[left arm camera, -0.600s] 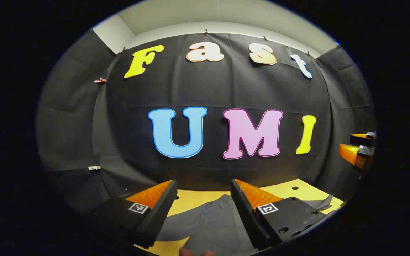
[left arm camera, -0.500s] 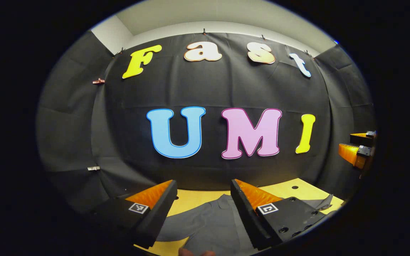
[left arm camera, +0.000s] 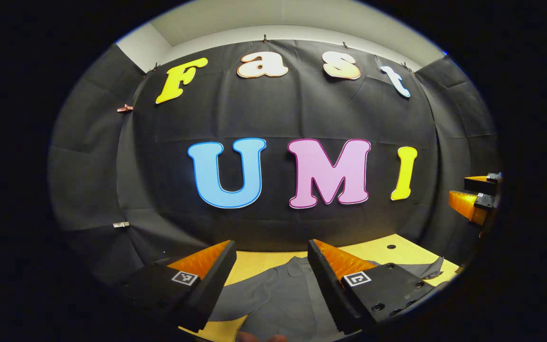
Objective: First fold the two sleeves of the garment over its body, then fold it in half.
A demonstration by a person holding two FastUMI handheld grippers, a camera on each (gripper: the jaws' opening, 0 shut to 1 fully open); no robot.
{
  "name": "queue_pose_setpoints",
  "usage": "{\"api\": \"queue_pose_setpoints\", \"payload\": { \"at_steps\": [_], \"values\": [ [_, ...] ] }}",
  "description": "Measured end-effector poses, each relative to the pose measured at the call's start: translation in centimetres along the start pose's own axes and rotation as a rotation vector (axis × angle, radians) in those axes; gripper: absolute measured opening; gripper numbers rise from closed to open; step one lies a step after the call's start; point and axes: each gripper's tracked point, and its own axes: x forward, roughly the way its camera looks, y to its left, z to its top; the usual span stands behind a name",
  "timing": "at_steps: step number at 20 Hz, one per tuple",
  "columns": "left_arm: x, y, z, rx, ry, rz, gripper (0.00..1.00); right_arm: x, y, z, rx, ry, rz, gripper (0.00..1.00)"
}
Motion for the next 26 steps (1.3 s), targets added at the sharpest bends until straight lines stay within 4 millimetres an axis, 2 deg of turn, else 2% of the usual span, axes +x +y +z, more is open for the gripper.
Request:
{"api": "queue_pose_setpoints", "payload": {
  "at_steps": [4,6,10,12,14,16,19,21,26],
  "values": [
    [-0.1,-0.8,-0.1,0.007,0.002,-0.001,0.95,0.1,-1.4,-0.4,0.013,0.006,-0.012,0.97],
    [-0.3,-1.3,-0.1,0.013,0.003,-0.007,0.95,0.5,-2.8,-1.9,0.028,0.047,-0.028,0.98],
    [-0.9,-3.6,-0.8,0.011,0.017,-0.058,0.95,1.1,-8.7,-6.5,0.076,0.155,-0.103,0.98],
    [-1.0,-4.8,-1.1,0.002,0.024,-0.083,0.95,1.4,-11.9,-9.9,0.093,0.221,-0.147,0.98],
    [-1.0,-5.8,-1.5,0.003,0.038,-0.092,0.95,1.7,-14.9,-14.1,0.077,0.297,-0.198,0.97],
    [-0.9,-6.6,-1.8,0.016,0.053,-0.095,0.95,1.6,-16.9,-18.5,0.072,0.374,-0.217,0.98],
    [-0.9,-7.5,-2.1,0.027,0.070,-0.092,0.95,1.8,-19.0,-24.8,0.079,0.471,-0.225,0.98],
    [-1.0,-7.9,-2.3,0.009,0.083,-0.077,0.95,2.2,-19.7,-28.5,0.119,0.530,-0.222,0.98],
    [-1.2,-8.2,-2.8,0.021,0.129,-0.002,0.95,2.4,-21.6,-36.4,0.182,0.655,-0.216,0.98]
  ]
}}
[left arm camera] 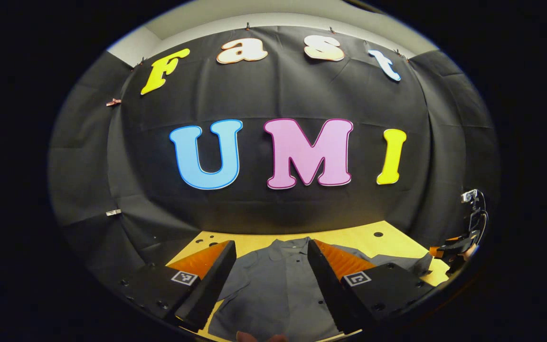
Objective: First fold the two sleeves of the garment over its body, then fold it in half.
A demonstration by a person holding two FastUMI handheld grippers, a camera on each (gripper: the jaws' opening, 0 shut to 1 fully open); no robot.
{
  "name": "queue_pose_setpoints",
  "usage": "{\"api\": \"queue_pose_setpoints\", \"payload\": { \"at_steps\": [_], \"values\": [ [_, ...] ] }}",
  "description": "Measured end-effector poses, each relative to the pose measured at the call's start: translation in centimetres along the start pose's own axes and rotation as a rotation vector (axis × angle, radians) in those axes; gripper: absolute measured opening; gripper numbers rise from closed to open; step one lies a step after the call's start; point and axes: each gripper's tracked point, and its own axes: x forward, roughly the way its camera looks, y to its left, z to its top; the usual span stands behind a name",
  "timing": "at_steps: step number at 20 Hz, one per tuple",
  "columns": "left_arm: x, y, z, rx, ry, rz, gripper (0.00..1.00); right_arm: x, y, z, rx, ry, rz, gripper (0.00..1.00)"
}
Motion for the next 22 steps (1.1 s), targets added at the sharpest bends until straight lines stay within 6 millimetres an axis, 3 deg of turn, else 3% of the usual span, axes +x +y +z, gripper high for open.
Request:
{"api": "queue_pose_setpoints", "payload": {
  "at_steps": [3,7,13,14,16,18,21,22],
  "values": [
    [-0.1,-0.1,-0.3,0.026,0.010,0.032,0.95,2.8,-1.3,-2.5,0.004,0.056,-0.001,0.98],
    [-0.3,-0.2,-1.2,0.023,0.043,0.069,0.93,5.1,-1.8,-5.5,0.020,0.134,0.013,0.98],
    [-0.8,0.1,-2.1,0.029,0.080,0.124,0.97,7.1,-0.5,-8.8,0.024,0.244,0.080,0.96],
    [-0.8,0.2,-2.3,0.027,0.087,0.132,0.97,7.2,-0.2,-9.4,0.018,0.271,0.093,0.80],
    [-1.0,0.1,-2.5,0.029,0.097,0.144,0.97,7.6,0.3,-9.2,-0.013,0.273,0.116,0.75],
    [-1.2,-0.1,-2.4,0.029,0.095,0.145,0.97,7.5,0.9,-9.1,-0.041,0.263,0.141,0.53],
    [-1.2,-0.5,-2.4,0.040,0.091,0.136,0.97,7.6,1.5,-8.9,-0.064,0.257,0.179,0.12],
    [-1.2,-0.6,-2.2,0.042,0.086,0.133,0.97,7.5,1.7,-8.7,-0.074,0.242,0.175,0.08]
  ]
}}
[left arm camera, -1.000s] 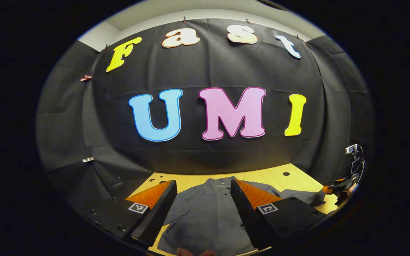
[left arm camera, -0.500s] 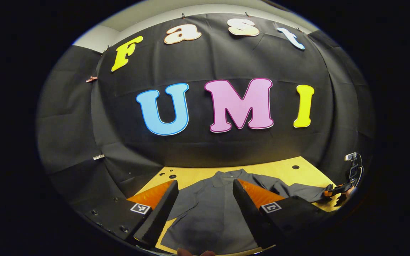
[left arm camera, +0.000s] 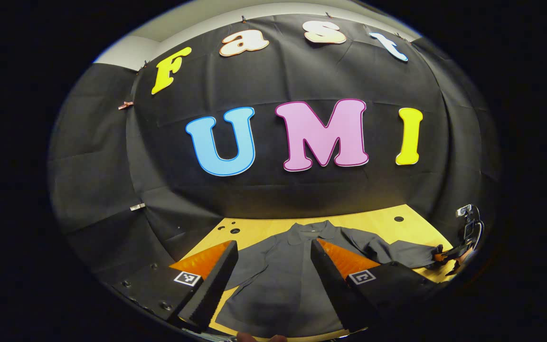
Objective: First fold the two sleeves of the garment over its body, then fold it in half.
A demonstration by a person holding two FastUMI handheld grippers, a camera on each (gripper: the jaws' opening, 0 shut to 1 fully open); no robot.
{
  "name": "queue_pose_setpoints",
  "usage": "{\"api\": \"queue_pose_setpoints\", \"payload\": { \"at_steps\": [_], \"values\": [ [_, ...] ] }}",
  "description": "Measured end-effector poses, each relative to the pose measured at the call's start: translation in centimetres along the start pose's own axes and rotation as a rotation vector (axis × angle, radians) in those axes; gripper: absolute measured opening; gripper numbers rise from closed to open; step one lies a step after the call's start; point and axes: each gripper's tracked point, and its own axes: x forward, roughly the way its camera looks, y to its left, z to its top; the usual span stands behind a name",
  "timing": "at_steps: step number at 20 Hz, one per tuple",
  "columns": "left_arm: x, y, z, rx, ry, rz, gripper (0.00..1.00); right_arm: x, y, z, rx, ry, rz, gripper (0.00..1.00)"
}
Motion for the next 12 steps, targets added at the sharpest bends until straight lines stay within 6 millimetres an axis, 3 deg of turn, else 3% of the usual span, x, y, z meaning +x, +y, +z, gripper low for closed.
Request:
{"api": "queue_pose_setpoints", "payload": {
  "at_steps": [1,7,12],
  "values": [
    [0.0,0.0,0.0,0.001,-0.005,-0.004,0.97,0.1,0.0,-0.1,-0.011,0.011,-0.006,0.06],
    [0.6,0.5,-0.5,-0.007,-0.009,-0.052,0.97,-4.6,-1.3,3.1,0.003,-0.111,-0.095,0.06],
    [1.5,2.1,-0.3,-0.028,-0.027,-0.104,0.97,-9.7,-1.5,3.0,-0.018,-0.147,-0.167,0.05]
  ]
}}
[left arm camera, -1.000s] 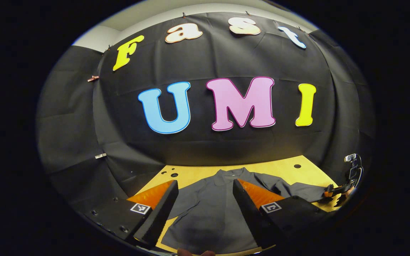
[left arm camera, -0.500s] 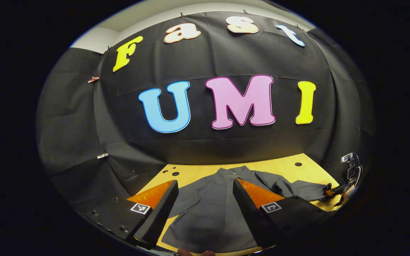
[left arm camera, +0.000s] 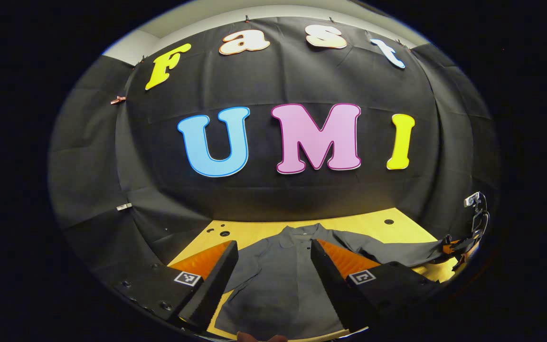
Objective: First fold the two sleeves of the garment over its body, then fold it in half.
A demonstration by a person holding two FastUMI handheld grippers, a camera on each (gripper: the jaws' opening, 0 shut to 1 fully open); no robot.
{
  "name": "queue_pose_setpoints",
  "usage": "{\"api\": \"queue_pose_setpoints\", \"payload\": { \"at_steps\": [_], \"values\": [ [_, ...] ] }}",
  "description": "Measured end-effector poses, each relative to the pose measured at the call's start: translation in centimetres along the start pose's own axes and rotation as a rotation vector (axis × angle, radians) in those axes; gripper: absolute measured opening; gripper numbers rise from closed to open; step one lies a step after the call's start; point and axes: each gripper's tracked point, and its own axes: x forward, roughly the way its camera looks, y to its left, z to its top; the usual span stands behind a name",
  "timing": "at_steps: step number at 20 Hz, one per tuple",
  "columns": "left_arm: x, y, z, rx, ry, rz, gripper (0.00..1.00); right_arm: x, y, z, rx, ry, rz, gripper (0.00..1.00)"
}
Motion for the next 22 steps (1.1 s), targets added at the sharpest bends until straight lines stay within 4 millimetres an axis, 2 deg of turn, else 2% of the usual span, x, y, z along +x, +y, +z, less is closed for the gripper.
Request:
{"api": "queue_pose_setpoints", "payload": {
  "at_steps": [4,6,8,9,10,11,13,16,19,22],
  "values": [
    [0.5,2.3,0.2,0.004,-0.029,-0.028,0.97,-4.5,1.0,1.4,0.022,-0.039,-0.033,0.05],
    [0.6,3.7,0.3,0.003,-0.043,-0.037,0.97,-6.6,2.8,2.4,0.036,-0.063,-0.030,0.05],
    [0.6,5.4,0.3,0.003,-0.060,-0.039,0.97,-8.9,5.5,3.9,0.039,-0.099,-0.007,0.05],
    [0.7,6.2,0.2,0.001,-0.066,-0.041,0.97,-10.0,7.0,5.1,0.041,-0.123,0.009,0.14],
    [0.8,7.1,0.1,-0.004,-0.069,-0.040,0.97,-11.1,8.8,6.4,0.044,-0.149,0.031,0.14],
    [0.8,8.1,-0.1,-0.010,-0.071,-0.039,0.97,-12.0,10.6,7.7,0.050,-0.177,0.049,0.05],
    [0.8,10.0,-0.4,-0.022,-0.076,-0.031,0.97,-13.5,14.7,10.3,0.071,-0.222,0.103,0.05],
    [0.8,13.0,-1.3,-0.029,-0.074,-0.021,0.97,-14.6,20.6,13.7,0.089,-0.282,0.172,0.05],
    [0.8,16.1,-2.4,-0.039,-0.065,-0.002,0.98,-15.0,26.6,16.4,0.057,-0.333,0.230,0.05],
    [0.8,19.0,-3.8,-0.062,-0.047,0.013,0.97,-15.6,32.6,17.6,-0.019,-0.371,0.289,0.05]
  ]
}}
